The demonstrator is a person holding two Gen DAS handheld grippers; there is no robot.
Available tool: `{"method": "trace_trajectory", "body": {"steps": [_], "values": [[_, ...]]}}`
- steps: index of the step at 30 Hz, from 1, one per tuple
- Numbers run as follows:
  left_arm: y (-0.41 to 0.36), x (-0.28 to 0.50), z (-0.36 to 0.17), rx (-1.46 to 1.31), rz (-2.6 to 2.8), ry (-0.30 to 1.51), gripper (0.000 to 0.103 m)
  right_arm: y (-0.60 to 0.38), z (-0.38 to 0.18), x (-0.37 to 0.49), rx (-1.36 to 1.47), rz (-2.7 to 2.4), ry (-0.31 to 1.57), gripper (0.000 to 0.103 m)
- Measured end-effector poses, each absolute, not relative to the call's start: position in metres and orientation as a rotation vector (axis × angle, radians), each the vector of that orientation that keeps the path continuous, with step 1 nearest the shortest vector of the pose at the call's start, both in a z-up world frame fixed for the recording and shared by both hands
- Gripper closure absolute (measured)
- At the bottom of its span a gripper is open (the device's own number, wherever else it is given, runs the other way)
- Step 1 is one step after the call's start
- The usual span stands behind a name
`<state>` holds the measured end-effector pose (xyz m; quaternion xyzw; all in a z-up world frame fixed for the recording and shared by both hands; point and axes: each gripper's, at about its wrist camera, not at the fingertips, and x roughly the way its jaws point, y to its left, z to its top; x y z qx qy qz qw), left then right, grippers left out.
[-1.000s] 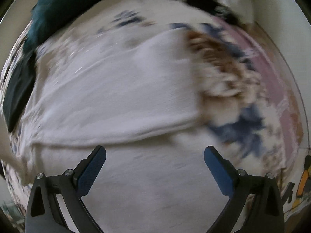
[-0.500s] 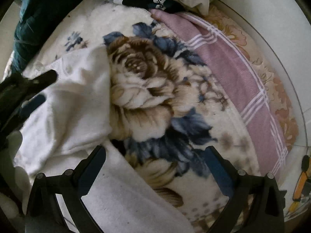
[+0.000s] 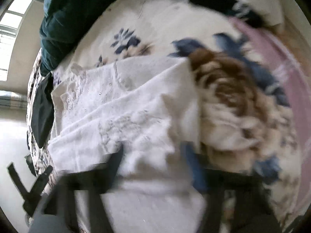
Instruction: Fold small clothes
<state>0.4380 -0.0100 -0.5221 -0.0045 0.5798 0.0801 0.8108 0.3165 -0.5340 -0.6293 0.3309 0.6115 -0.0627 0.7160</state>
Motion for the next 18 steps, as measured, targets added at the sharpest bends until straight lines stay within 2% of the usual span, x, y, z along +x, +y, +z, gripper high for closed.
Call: {"method": "trace_trajectory", "body": {"steps": [6,9,11,12,14,16,18], "values": [[0.019,0.449,-0.530,-0.065,0.236,1.214,0.008,-0.527,-0.601,0.323,0.541,-0.214,1.214,0.095],[0.017,0.457,-0.545,-0.047,0.234,1.233,0.008,-0.537,-0.614,0.323,0.510,-0.232,1.283,0.095],[0.021,0.467,-0.561,-0.053,0.239,1.272,0.007,-0.541,-0.631,0.322,0.539,-0.229,1.346,0.091],[0.023,0.469,-0.567,-0.075,0.233,1.287,0.007,-0.544,-0.641,0.322,0.580,-0.219,1.388,0.087],[0.027,0.469,-0.563,-0.117,0.219,1.288,0.008,-0.550,-0.645,0.320,0.645,-0.221,1.427,0.058],[0.023,0.461,-0.542,-0.129,0.172,1.249,0.008,-0.556,-0.630,0.312,0.657,-0.227,1.405,0.036],[0.012,0.448,-0.520,-0.107,0.115,1.230,0.008,-0.559,-0.614,0.301,0.655,-0.235,1.393,0.034]]}}
